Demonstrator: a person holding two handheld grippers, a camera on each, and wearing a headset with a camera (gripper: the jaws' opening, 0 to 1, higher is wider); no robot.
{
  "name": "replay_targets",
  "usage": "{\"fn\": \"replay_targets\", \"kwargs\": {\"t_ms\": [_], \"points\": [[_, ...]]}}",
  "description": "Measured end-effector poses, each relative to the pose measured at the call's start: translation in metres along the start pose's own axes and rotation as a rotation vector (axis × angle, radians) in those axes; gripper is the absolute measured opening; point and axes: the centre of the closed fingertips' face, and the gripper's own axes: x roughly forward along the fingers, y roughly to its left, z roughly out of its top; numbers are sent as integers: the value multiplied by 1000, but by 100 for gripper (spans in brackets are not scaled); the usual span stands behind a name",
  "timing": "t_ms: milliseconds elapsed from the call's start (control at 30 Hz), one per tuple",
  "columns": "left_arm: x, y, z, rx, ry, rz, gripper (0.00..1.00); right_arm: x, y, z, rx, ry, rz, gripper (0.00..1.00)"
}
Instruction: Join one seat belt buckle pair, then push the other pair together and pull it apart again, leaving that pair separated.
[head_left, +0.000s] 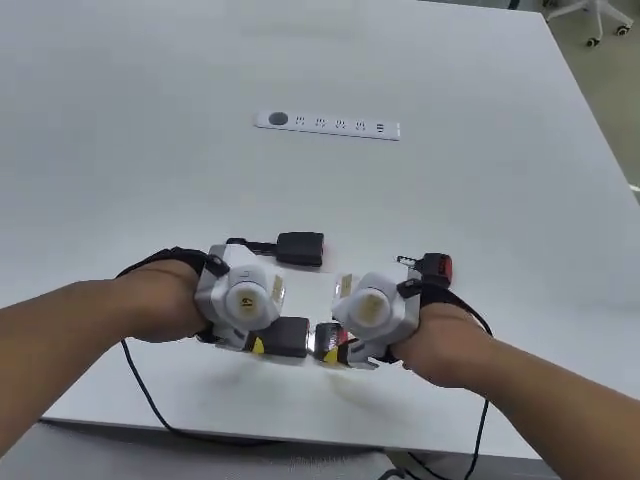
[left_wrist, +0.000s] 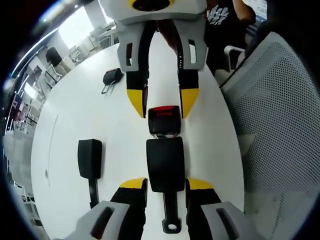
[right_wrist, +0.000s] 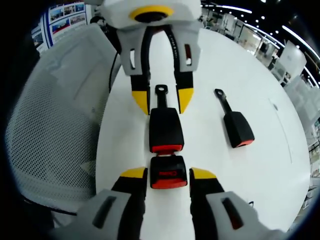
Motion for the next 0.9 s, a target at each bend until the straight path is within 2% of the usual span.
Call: {"fn": "replay_targets", "kwargs": {"t_ms": [33,133,167,300,367,433,533,600,767,867,900], "points": [[-2,2,2,-2,-8,4,31,-2,-1,1,4,-6,-3,35],[-8,15,15,-51,-71,33,32,-10,-9,0,14,-31,-17,35],[-8,17,15,-53,-72,36,32,-12,-12,-1,19,-38,-18,35],[-11,38,20,-76,-92,70,32,-18,-25,-11,51,-39,-42,35],[-12,48,23,-99,-116,85,31,-21,-32,-18,78,-38,-55,35],[-11,57,23,-98,-134,89,32,-25,-40,-24,84,-40,-69,35],[-5,69,19,-97,-127,96,33,-29,-49,-34,102,-39,-75,35],[-2,76,18,-114,-126,110,33,-30,-56,-42,86,-22,-78,35],[-1,94,23,-133,-147,130,34,-39,-82,-54,81,-30,-95,35],[4,109,22,-138,-142,138,36,-45,-96,-65,82,-30,-104,35],[5,110,22,-140,-142,139,36,-47,-101,-70,85,-27,-107,35]]}}
